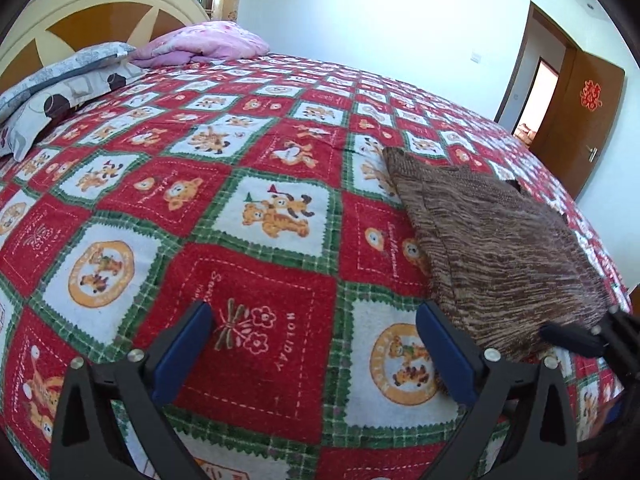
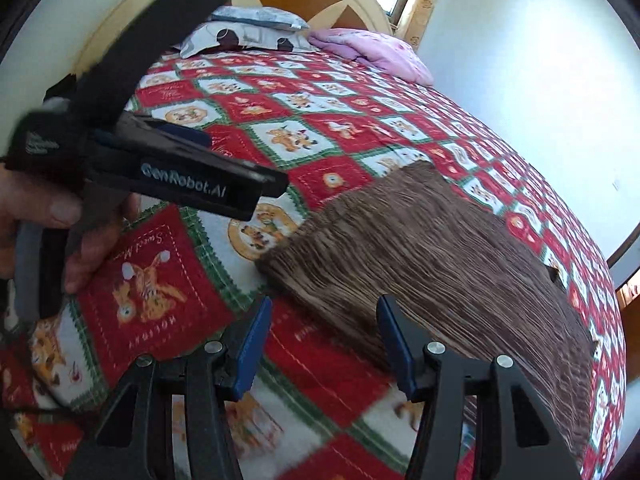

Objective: Fold small clothes
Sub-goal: 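Close the left tool on the sweater side edge while the right tool grasps beside it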

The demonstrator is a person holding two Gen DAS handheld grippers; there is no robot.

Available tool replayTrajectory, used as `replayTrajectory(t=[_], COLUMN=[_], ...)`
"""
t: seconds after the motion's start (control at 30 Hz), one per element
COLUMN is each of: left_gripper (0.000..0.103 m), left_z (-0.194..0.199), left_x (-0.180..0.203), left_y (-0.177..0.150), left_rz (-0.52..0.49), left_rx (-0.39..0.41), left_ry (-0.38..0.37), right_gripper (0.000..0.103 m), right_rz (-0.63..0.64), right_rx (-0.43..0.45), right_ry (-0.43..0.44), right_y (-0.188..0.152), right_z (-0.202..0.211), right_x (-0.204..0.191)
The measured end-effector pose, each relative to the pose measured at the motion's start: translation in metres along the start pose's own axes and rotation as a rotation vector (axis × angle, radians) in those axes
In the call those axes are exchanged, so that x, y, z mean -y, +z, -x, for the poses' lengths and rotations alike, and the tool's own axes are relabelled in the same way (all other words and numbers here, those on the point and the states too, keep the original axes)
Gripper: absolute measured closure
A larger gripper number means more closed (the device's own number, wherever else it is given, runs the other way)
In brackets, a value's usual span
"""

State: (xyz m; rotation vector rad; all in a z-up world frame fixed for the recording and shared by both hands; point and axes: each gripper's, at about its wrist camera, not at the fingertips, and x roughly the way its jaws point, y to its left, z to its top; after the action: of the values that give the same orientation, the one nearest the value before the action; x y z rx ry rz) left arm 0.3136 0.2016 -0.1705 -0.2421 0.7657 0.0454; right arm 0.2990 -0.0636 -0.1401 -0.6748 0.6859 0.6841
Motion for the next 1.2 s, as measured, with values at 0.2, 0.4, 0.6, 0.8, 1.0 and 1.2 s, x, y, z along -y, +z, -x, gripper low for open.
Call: replayTrajectory(t=[0.2,0.4,0.6,0.8,1.0,1.2], left_gripper=[0.0,0.001,0.018,0.034,0.046,0.067], left_z=[-0.002,-0.018,-0.05,-0.087,-0.121,-0.135], left_x=[-0.013,-0.005,0.025,0.057,0.075,0.084], left_y=[0.021,0.051,0.072,0.094,0.106,0.113], left_rz=[0.095,0.035,-0.07,-0.141,-0.148,-0.149], left_rx=[-0.046,-0.016,-0.03,-0.078,-0.152,-0.16], left_ry=[-0.076,-0.052,-0.103,-0.181,-0.238,-0.238], right_gripper=[0.047,0.048,0.048,0.049,0.049,0.049], right_rz=[-0.011,-0.039,-0.128,-0.156,-0.153,-0.161], right_rx=[0.026,0.044,0.034,0.062,0.071,0.08], right_ry=[0.005,0.011,0.079,0.101,0.1,0.109], right_y=[0.004,0.006,0.005,0.002,0.001,-0.001], right_z=[-0.015,-0.02,-0.03,-0.032,-0.034,-0.034], right_x=[-0.006,-0.003,0.01,0.012,0.01,0.009])
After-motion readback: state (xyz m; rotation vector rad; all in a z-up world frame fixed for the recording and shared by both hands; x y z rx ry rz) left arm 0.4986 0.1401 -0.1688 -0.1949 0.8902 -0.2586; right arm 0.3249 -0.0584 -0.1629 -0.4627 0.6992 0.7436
